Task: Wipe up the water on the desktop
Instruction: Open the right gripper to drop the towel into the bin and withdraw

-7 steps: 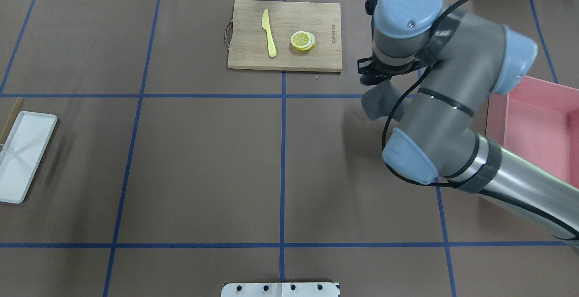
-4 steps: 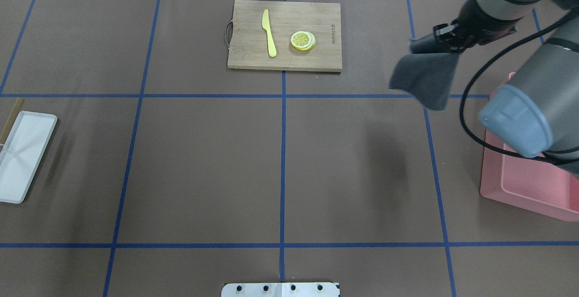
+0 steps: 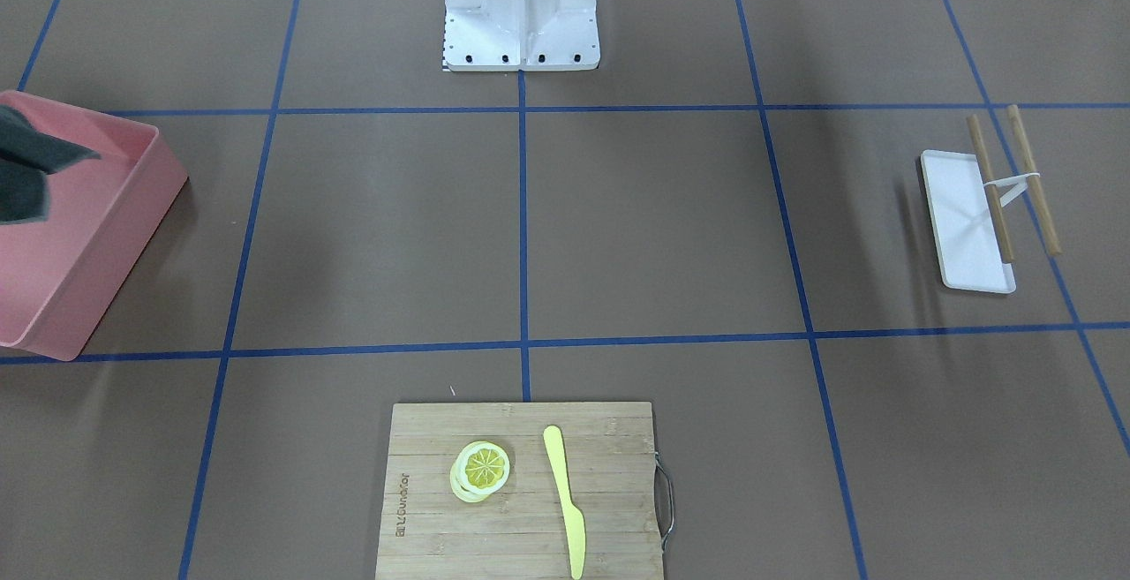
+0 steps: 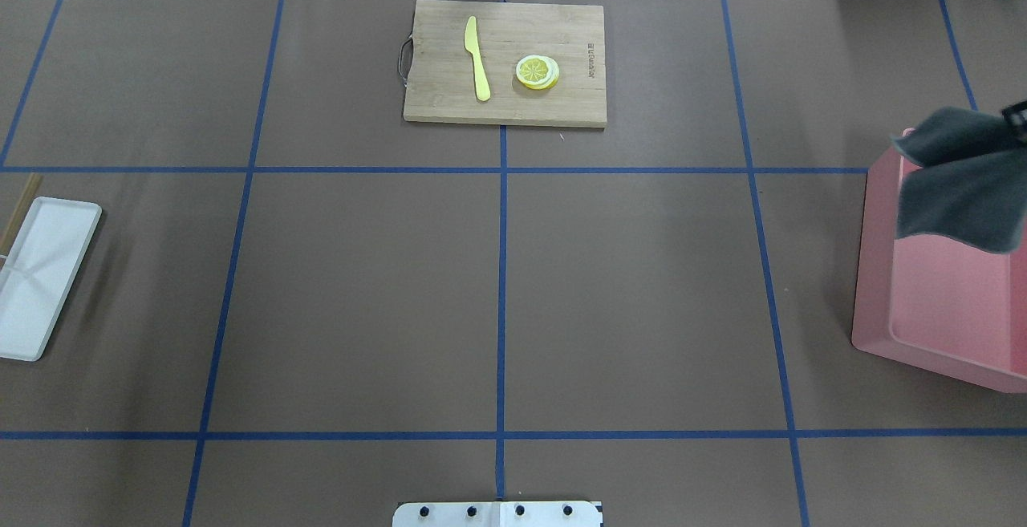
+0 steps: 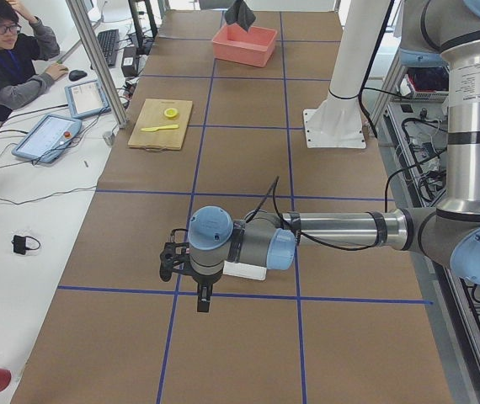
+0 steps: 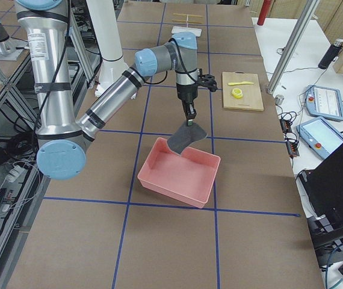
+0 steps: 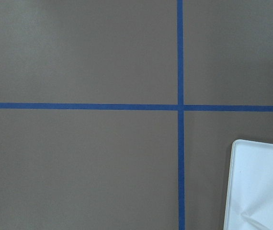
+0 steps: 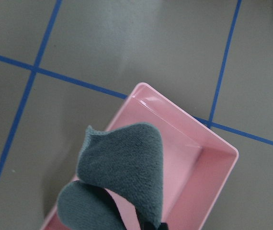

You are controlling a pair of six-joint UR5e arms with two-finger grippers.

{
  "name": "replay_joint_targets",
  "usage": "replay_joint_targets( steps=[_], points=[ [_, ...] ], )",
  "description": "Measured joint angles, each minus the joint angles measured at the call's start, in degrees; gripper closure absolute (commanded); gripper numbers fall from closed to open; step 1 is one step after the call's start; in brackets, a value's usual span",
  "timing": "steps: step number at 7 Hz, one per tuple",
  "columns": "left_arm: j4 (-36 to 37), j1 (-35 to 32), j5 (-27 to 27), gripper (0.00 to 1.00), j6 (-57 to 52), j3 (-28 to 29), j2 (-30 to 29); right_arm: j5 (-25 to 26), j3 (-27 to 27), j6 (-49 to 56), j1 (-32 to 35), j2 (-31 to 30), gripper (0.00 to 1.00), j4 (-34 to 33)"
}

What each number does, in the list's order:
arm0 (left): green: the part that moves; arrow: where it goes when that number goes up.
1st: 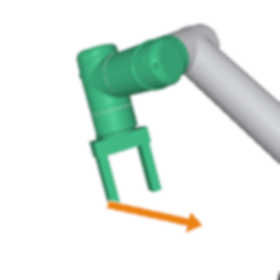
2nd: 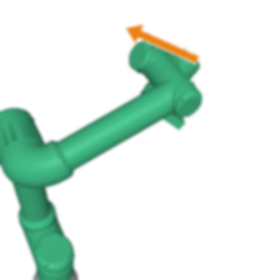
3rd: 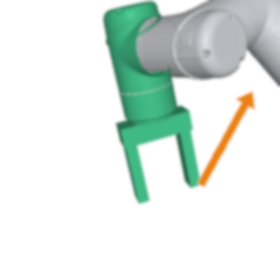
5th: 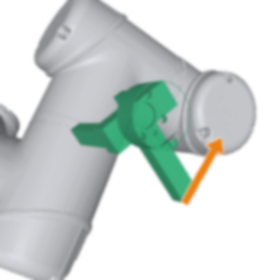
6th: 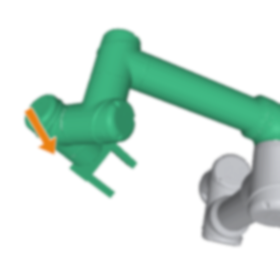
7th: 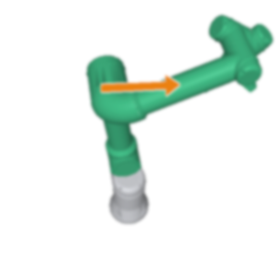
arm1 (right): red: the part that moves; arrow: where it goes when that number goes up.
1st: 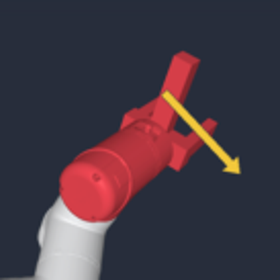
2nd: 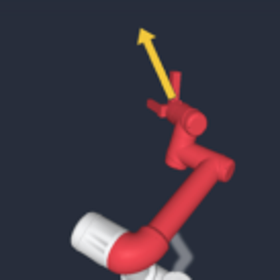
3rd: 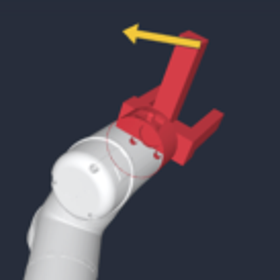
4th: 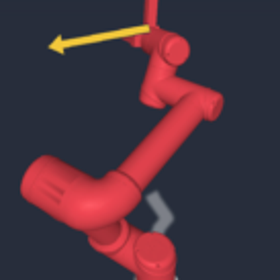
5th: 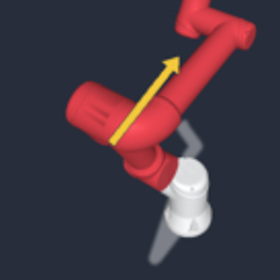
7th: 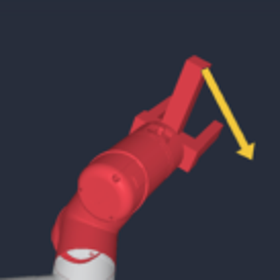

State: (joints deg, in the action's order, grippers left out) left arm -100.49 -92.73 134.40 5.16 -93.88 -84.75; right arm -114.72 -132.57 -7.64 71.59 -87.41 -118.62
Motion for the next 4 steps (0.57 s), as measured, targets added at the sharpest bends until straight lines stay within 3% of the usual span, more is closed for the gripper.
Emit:
replay_joint_targets(
  steps=[2,4],
  points=[
    [-0.26,0.03,0.06,0.02,0.08,0.22,-0.05,-2.83,0.74,5.28,2.70,-1.17,0.00,0.19],
    [-0.37,0.08,0.01,0.02,0.17,0.27,-0.10,-4.81,3.02,2.70,3.28,0.37,0.00,1.36]
  ],
)
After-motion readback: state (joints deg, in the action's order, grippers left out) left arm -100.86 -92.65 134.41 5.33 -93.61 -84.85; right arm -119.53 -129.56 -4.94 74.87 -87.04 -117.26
